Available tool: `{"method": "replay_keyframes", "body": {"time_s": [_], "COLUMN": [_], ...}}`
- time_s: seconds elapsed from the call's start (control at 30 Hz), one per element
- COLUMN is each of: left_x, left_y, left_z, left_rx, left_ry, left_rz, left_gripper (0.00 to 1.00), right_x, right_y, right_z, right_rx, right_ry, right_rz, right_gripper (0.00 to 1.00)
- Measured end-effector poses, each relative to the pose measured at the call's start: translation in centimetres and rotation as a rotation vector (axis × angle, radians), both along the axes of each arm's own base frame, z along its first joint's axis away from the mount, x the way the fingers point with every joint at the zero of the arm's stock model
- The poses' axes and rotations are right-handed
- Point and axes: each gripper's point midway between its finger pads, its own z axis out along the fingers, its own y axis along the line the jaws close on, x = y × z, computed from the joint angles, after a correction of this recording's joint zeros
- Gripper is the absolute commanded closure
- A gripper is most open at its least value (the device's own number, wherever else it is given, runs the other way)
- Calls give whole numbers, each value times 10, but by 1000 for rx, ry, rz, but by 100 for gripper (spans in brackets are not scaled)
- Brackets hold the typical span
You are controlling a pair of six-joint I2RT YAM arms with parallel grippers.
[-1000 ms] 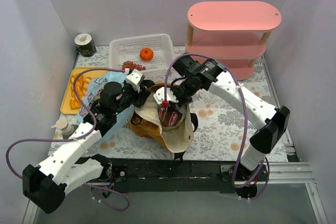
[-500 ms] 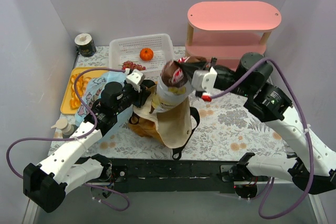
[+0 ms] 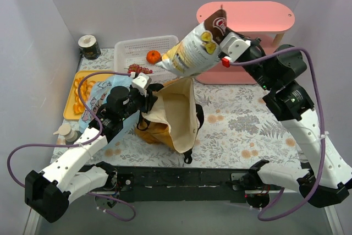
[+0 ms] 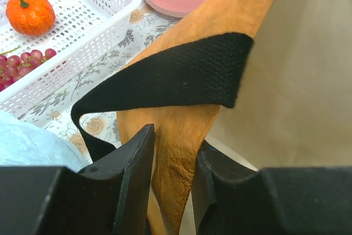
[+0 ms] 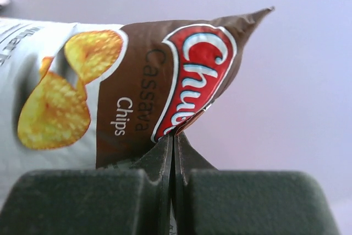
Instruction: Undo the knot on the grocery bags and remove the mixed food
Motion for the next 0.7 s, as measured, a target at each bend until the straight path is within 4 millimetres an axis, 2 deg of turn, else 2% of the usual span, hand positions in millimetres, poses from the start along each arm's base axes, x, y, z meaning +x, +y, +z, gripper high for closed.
{"method": "replay_keyframes", "body": {"time_s": [0.17, 0.27, 0.33, 0.37, 0.47, 0.53, 0.6, 0.7], "left_x": [-1, -3, -4, -4, -4, -4, -4, -4], "left_y": [-1, -2, -2, -3, -4, -5, -5, -6], "left_z": [-2, -4, -5, -6, -11, -13, -14, -14], "left_rx": [-3, -4, -6, -5, -2, -1, -1, -3], "left_ry": [11, 25, 32, 36, 52, 61, 66, 66], "left_rz": [-4, -10, -12, -14, -18, -19, -22, -23], "left_gripper": [71, 71, 71, 71, 71, 71, 71, 71], "right_x": [-1, -3, 2, 4, 9, 2, -5, -17], "right_y": [-56, -74, -86, -91, -103, -105, -106, -107], "right_z": [1, 2, 7, 13, 47, 50, 35, -10], "right_rx": [47, 88, 112, 121, 161, 150, 122, 59], "right_ry": [3, 38, 65, 71, 33, 12, 16, 75], "right_rz": [-169, -218, -258, -277, -323, -318, -306, -291], "right_gripper": [99, 99, 99, 99, 99, 99, 99, 99]}}
